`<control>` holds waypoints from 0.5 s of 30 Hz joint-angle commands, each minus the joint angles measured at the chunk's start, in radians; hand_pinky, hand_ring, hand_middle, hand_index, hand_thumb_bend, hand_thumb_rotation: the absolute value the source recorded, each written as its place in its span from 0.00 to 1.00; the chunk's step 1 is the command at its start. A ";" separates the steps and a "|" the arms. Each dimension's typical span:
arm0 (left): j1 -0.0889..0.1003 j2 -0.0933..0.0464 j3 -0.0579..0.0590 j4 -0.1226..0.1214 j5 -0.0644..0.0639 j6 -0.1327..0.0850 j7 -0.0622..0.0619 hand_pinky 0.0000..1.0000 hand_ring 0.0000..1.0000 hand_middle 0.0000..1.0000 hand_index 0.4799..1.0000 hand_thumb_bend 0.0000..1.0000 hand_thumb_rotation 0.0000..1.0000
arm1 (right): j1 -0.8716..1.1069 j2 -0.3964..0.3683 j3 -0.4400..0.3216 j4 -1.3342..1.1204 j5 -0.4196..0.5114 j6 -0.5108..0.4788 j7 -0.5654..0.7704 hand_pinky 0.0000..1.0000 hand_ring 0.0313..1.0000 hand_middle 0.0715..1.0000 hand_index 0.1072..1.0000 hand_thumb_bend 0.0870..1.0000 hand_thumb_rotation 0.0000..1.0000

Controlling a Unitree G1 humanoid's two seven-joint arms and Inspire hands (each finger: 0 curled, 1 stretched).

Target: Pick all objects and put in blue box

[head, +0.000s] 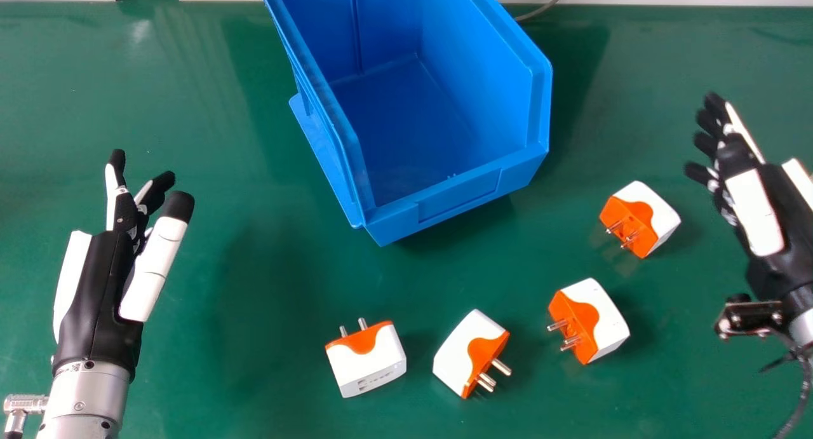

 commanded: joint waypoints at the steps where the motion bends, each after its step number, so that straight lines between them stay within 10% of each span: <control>1: 0.003 0.020 0.007 -0.020 0.005 -0.022 -0.002 0.91 0.97 0.94 0.89 0.82 0.97 | -0.015 0.022 -0.019 -0.044 0.028 -0.030 -0.015 1.00 1.00 1.00 1.00 0.70 1.00; 8: 0.000 0.027 0.014 -0.011 -0.011 -0.030 -0.010 0.92 0.98 0.95 0.90 0.83 0.99 | -0.008 0.023 -0.017 -0.084 -0.009 -0.003 -0.051 1.00 1.00 1.00 1.00 0.67 1.00; 15: 0.027 -0.002 0.003 -0.045 0.002 -0.026 0.009 0.90 0.97 0.94 0.90 0.84 0.99 | 0.024 -0.002 -0.017 -0.122 -0.076 0.018 -0.077 1.00 1.00 1.00 1.00 0.71 1.00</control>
